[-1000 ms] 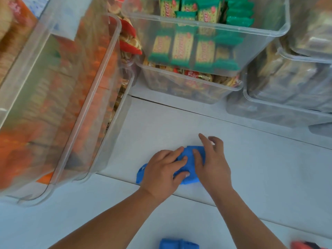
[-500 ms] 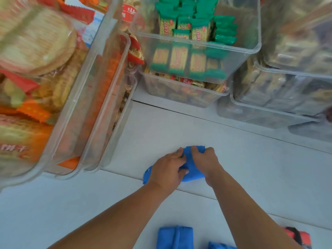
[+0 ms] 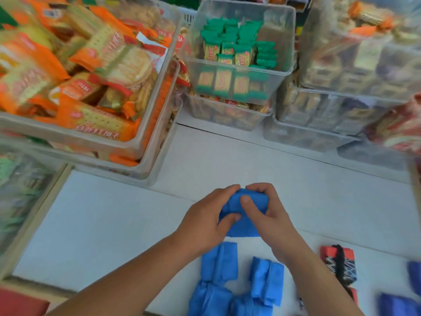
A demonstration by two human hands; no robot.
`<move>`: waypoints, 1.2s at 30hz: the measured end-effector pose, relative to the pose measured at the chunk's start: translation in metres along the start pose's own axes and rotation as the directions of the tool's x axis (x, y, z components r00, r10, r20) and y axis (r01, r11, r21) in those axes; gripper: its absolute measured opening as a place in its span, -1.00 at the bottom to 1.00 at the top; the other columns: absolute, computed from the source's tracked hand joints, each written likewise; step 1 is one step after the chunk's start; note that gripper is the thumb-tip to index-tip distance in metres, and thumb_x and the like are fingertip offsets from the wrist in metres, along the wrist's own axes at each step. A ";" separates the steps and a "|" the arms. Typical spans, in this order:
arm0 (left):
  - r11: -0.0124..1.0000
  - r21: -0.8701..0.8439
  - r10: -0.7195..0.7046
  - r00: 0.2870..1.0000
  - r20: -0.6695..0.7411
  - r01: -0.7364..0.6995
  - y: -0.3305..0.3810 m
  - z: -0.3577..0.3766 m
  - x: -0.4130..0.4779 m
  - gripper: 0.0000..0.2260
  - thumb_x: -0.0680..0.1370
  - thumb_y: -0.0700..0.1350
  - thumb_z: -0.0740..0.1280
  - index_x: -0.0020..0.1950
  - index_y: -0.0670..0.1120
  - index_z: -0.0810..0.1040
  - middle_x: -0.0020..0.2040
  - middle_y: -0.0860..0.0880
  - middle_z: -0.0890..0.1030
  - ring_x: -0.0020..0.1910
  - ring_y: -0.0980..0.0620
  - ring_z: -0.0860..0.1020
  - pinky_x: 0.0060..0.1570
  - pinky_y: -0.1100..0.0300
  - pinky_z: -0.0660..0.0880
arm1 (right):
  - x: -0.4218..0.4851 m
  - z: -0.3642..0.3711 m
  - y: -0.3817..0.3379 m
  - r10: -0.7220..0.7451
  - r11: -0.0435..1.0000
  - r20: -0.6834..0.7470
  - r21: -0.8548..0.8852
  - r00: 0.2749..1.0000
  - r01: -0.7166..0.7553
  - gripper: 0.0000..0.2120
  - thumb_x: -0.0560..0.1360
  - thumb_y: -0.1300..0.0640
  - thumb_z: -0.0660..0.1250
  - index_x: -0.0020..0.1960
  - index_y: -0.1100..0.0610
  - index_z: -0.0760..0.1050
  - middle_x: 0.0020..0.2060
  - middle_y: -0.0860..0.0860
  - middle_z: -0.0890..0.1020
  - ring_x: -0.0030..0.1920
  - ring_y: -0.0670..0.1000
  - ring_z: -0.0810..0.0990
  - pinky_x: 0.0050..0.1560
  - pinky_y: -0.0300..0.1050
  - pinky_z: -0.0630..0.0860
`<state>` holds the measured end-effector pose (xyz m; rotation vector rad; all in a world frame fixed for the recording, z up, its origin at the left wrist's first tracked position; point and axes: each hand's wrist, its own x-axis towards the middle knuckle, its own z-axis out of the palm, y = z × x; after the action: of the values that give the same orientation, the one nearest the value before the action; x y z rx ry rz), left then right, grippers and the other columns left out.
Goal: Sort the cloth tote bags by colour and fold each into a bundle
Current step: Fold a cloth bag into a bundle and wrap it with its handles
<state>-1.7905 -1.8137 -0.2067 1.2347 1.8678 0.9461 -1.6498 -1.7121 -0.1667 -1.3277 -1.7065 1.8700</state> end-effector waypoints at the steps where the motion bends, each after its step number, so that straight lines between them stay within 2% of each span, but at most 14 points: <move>1: 1.000 0.013 0.002 1.000 -0.008 -0.002 0.010 -0.001 -0.008 -0.45 0.58 0.03 0.40 0.54 0.19 0.30 0.39 0.27 0.46 0.31 0.27 0.46 0.29 0.21 0.44 | -0.010 0.000 -0.001 -0.019 1.000 -0.018 0.008 1.000 0.019 -0.83 0.58 0.04 0.42 0.11 -0.14 0.48 -0.04 -0.11 0.65 -0.12 -0.10 0.65 -0.18 -0.22 0.56; 4: 0.995 0.055 -0.085 0.995 0.052 0.082 0.035 -0.005 -0.035 -0.32 0.50 0.12 0.48 0.56 0.24 0.26 0.38 0.29 0.47 0.22 0.28 0.49 0.28 0.23 0.45 | -0.039 -0.008 -0.001 -0.023 1.000 -0.024 0.012 0.999 0.023 -0.82 0.55 0.12 0.45 0.09 -0.02 0.49 -0.10 -0.07 0.65 -0.17 -0.07 0.66 -0.23 -0.18 0.58; 7: 0.968 0.006 -0.251 0.964 0.091 0.252 0.049 -0.003 -0.065 -0.29 0.45 0.08 0.55 0.54 0.20 0.32 0.15 0.22 0.57 -0.02 0.25 0.55 0.07 0.33 0.49 | -0.064 -0.026 0.001 0.024 0.996 0.036 0.084 0.999 -0.027 -0.83 0.56 0.17 0.43 0.08 0.04 0.48 -0.12 -0.01 0.66 -0.18 -0.03 0.67 -0.26 -0.14 0.59; 10: 0.944 -0.065 -0.307 0.935 0.179 0.322 0.062 0.002 -0.085 -0.61 0.47 0.00 0.55 0.27 0.03 0.61 -0.02 0.11 0.66 -0.09 0.25 0.61 -0.02 0.28 0.57 | -0.082 -0.046 0.003 0.015 0.997 0.044 0.080 0.999 -0.019 -0.83 0.57 0.16 0.43 0.10 0.04 0.49 -0.10 -0.04 0.65 -0.17 -0.06 0.65 -0.25 -0.16 0.58; 12: 0.947 -0.082 -0.287 0.935 0.209 0.309 0.075 0.004 -0.096 -0.86 0.47 -0.05 0.55 -0.03 -0.03 0.67 -0.16 0.06 0.67 -0.24 0.21 0.60 -0.20 0.24 0.56 | -0.092 -0.057 0.009 -0.008 1.000 0.050 0.030 0.999 0.007 -0.85 0.56 0.12 0.44 0.08 -0.02 0.50 -0.07 -0.04 0.66 -0.15 -0.06 0.64 -0.20 -0.10 0.60; 15: 0.946 -0.060 -0.307 0.938 0.158 0.320 0.087 0.007 -0.109 -0.83 0.44 -0.02 0.56 -0.18 -0.06 0.63 -0.26 0.03 0.63 -0.31 0.17 0.55 -0.27 0.22 0.51 | -0.105 -0.075 0.019 -0.010 1.000 0.047 -0.004 0.999 0.010 -0.86 0.56 0.09 0.44 0.04 -0.08 0.51 -0.01 -0.02 0.66 -0.12 -0.03 0.65 -0.14 0.01 0.63; 19: 0.929 -0.052 -0.356 0.921 0.160 0.368 0.083 0.000 -0.129 -0.91 0.47 -0.11 0.54 -0.14 -0.06 0.66 -0.23 0.07 0.65 -0.28 0.21 0.56 -0.16 0.24 0.52 | -0.116 -0.094 0.031 -0.001 1.000 0.011 -0.007 1.000 0.001 -0.86 0.57 0.10 0.42 0.07 -0.05 0.50 -0.01 0.00 0.65 -0.20 -0.08 0.66 -0.27 -0.13 0.59; 21: 0.878 -0.263 -0.370 0.915 0.160 0.401 0.077 -0.007 -0.139 -0.91 0.51 -0.17 0.52 0.00 -0.06 0.71 -0.10 0.01 0.71 -0.13 0.16 0.64 0.00 0.24 0.56 | -0.118 -0.095 0.040 0.030 0.999 -0.010 0.017 1.000 -0.030 -0.85 0.58 0.10 0.41 0.10 -0.02 0.49 -0.02 0.00 0.64 -0.23 -0.08 0.66 -0.32 -0.15 0.58; 24: 0.670 -0.641 -0.402 0.909 0.112 0.375 0.071 -0.010 -0.147 -0.79 0.54 -0.26 0.46 0.15 -0.10 0.68 -0.11 -0.09 0.66 -0.01 0.01 0.66 0.15 0.14 0.54 | -0.120 -0.077 0.054 0.071 0.997 -0.033 0.001 0.997 -0.071 -0.85 0.57 0.07 0.42 0.08 -0.06 0.48 -0.01 0.04 0.65 -0.17 0.01 0.66 -0.28 -0.07 0.62; 27: 0.524 -0.782 -0.490 0.870 0.048 0.338 0.059 -0.019 -0.152 -0.75 0.55 -0.26 0.45 0.22 -0.11 0.63 -0.12 -0.20 0.63 -0.07 -0.06 0.66 0.08 0.00 0.62 | -0.119 -0.048 0.062 0.098 0.995 -0.077 0.036 0.992 -0.096 -0.85 0.57 0.05 0.42 0.09 -0.04 0.48 0.00 0.03 0.63 -0.16 0.04 0.65 -0.29 -0.05 0.62; 29: 0.531 -0.762 -0.539 0.841 0.033 0.370 0.045 -0.032 -0.163 -0.75 0.56 -0.24 0.45 0.23 -0.09 0.62 -0.16 -0.19 0.58 -0.20 -0.05 0.65 -0.08 0.02 0.65 | -0.117 -0.027 0.066 0.109 0.994 -0.089 0.003 0.990 -0.109 -0.84 0.57 0.01 0.43 0.08 -0.06 0.47 0.00 0.05 0.62 -0.14 0.08 0.66 -0.28 0.02 0.64; 31: 0.616 -0.670 -0.539 0.842 0.024 0.413 0.026 -0.044 -0.177 -0.78 0.58 -0.22 0.43 0.21 -0.04 0.63 -0.19 -0.14 0.55 -0.25 -0.06 0.64 -0.12 0.02 0.66 | -0.112 -0.002 0.068 0.074 0.991 -0.100 -0.101 0.992 -0.084 -0.83 0.55 -0.01 0.44 0.06 -0.10 0.46 -0.02 0.04 0.62 -0.12 0.10 0.65 -0.22 0.08 0.64; 33: 0.677 -0.584 -0.543 0.839 0.014 0.448 0.004 -0.056 -0.188 -0.81 0.61 -0.19 0.39 0.18 0.02 0.65 -0.20 -0.08 0.54 -0.26 -0.04 0.63 -0.05 -0.03 0.67 | -0.102 0.027 0.069 0.038 0.981 -0.073 -0.188 0.997 -0.051 -0.82 0.55 -0.01 0.44 0.07 -0.10 0.46 -0.05 0.00 0.61 -0.17 -0.02 0.63 -0.23 -0.01 0.63; 36: 0.663 -0.566 -0.617 0.785 -0.043 0.490 -0.037 -0.079 -0.200 -0.82 0.63 -0.17 0.36 0.15 0.05 0.67 -0.21 -0.04 0.56 -0.28 0.03 0.59 -0.02 0.01 0.66 | -0.079 0.077 0.070 0.011 0.965 0.040 -0.264 0.999 0.000 -0.80 0.56 0.01 0.44 0.10 -0.05 0.45 -0.03 -0.04 0.60 -0.21 -0.16 0.61 -0.35 -0.26 0.56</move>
<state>-1.8125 -2.0275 -0.1691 0.1776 1.8063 1.1644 -1.6412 -1.8366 -0.2052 -1.3965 -2.0331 1.7289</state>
